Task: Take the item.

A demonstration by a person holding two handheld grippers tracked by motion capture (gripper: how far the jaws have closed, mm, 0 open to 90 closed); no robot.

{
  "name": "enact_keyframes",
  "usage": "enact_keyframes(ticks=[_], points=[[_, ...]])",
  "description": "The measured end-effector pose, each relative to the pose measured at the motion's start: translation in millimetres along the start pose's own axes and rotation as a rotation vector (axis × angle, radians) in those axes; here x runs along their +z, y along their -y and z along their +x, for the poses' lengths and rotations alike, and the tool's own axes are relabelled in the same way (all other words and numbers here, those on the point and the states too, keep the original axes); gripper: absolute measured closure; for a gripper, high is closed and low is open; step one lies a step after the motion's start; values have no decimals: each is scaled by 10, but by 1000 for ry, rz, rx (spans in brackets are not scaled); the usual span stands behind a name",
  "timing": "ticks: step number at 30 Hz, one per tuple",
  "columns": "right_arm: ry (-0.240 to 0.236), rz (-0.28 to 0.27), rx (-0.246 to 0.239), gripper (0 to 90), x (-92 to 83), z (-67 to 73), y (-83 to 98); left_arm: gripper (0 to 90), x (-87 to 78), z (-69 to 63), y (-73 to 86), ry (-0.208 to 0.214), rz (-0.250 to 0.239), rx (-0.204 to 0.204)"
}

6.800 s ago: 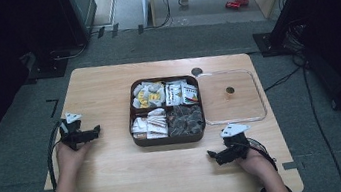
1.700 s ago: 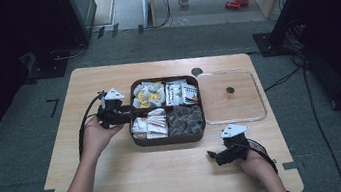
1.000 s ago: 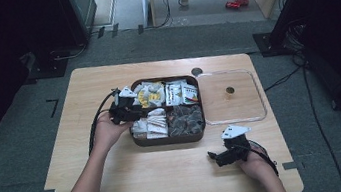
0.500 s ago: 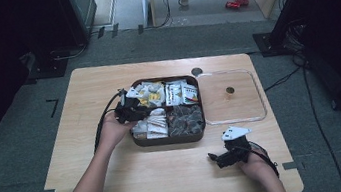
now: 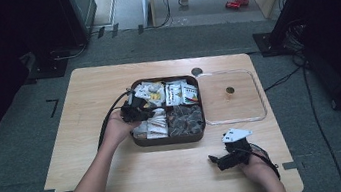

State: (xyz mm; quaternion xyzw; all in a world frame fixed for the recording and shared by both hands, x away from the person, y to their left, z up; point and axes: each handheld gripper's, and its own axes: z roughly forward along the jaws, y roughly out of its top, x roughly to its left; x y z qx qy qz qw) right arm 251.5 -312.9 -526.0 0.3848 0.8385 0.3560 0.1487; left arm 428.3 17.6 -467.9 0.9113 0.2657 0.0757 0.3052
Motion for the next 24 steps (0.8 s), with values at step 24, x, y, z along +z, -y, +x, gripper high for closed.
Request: enact_keyframes(ticks=[24], points=[[-3,2,-2,0,-13,17,12,895,-4,3,-3,2,-8,19]])
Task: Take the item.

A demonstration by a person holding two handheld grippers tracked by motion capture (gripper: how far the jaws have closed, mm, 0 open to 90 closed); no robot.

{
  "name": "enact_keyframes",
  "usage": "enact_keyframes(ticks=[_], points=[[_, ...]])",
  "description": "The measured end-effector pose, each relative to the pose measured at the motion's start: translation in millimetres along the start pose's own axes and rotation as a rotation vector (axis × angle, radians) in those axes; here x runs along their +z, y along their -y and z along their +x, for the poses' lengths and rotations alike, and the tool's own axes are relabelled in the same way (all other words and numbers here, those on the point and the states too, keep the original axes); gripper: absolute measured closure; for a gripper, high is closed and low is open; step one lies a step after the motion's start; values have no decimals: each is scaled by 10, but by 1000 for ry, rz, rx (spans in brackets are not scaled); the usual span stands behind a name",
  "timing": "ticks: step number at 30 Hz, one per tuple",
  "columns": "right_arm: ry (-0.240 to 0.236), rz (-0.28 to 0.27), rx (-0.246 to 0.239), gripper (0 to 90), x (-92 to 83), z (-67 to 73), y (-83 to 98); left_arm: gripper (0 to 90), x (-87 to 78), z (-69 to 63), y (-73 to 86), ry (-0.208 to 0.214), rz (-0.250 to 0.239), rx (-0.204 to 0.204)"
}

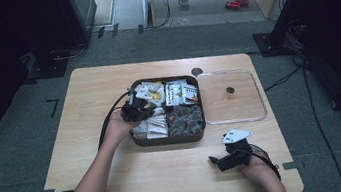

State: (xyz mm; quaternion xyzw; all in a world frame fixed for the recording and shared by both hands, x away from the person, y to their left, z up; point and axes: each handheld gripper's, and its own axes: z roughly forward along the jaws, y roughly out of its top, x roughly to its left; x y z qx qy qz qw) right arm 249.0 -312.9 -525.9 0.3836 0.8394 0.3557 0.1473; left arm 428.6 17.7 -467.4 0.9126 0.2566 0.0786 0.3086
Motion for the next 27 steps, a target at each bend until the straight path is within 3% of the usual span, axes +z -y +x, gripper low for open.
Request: enact_keyframes(ticks=[15,27], points=[[0,0,2,0,1,1,-1,895,-181,-7,-6,4,-42,-4],[-3,-2,-1,0,15,-9,-14,894,-376,19,25,8,-87,-31]])
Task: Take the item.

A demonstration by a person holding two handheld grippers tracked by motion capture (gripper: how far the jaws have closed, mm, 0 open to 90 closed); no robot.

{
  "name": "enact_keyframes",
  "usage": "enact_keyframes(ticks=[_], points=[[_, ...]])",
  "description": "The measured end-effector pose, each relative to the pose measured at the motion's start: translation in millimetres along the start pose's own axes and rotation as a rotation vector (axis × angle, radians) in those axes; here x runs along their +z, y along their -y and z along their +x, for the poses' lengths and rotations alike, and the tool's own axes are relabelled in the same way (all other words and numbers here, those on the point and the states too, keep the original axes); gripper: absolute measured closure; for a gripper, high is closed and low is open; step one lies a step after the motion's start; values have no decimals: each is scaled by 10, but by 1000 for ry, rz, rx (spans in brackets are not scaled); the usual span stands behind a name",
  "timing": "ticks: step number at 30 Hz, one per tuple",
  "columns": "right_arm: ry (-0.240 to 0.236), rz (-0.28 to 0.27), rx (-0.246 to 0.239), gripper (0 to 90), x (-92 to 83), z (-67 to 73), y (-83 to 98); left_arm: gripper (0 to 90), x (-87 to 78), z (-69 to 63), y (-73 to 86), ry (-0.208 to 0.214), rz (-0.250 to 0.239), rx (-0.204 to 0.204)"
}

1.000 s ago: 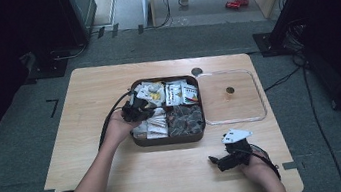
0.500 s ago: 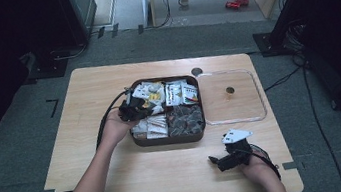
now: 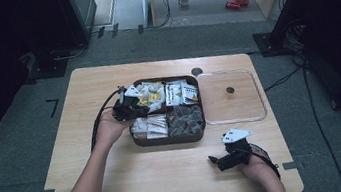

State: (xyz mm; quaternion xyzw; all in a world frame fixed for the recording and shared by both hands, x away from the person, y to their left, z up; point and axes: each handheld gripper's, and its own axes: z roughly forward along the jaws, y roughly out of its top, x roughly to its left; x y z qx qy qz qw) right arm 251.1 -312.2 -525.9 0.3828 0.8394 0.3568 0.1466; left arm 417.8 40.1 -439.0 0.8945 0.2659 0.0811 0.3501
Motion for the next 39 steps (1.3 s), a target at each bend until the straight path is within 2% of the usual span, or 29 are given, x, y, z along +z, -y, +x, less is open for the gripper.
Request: enact_keyframes(ticks=[16,39], points=[[0,1,2,0,27,-27,-30,893,-340,97,142,-30,-58,-52],[-2,0,0,0,35,-36,-37,894,-649,284,352,-63,-93,-123]])
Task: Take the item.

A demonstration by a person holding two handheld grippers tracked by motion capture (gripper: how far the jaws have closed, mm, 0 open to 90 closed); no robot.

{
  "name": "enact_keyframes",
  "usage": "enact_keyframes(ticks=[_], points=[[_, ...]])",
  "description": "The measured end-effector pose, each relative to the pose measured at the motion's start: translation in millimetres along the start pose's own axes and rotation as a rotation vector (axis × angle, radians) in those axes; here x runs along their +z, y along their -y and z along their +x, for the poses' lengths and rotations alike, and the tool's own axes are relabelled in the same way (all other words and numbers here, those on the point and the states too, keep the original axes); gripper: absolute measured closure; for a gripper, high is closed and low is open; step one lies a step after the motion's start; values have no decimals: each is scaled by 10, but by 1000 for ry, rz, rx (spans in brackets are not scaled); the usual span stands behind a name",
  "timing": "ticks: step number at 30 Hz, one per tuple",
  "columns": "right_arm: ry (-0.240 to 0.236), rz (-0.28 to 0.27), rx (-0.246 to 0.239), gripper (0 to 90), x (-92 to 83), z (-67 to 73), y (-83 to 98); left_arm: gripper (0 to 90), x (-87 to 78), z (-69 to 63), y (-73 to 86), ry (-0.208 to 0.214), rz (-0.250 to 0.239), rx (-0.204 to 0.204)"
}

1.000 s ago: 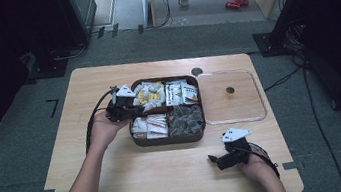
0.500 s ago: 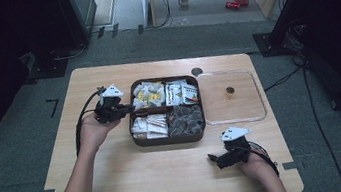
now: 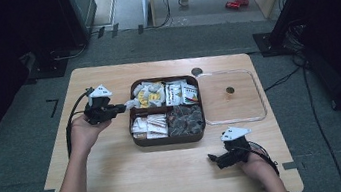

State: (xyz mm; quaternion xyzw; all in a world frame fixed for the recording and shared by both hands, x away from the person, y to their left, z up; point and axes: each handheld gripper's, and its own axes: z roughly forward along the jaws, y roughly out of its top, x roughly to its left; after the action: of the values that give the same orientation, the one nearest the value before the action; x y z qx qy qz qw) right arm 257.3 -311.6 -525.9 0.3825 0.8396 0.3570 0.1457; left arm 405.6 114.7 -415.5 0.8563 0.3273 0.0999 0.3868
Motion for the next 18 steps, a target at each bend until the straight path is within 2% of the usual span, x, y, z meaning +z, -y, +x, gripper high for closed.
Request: enact_keyframes(ticks=[13,18], points=[[-2,0,-3,0,0,-5,-1,894,-84,168,149,-27,5,-50],[-3,0,-4,0,2,-7,-2,894,-94,259,229,-29,7,-82]])
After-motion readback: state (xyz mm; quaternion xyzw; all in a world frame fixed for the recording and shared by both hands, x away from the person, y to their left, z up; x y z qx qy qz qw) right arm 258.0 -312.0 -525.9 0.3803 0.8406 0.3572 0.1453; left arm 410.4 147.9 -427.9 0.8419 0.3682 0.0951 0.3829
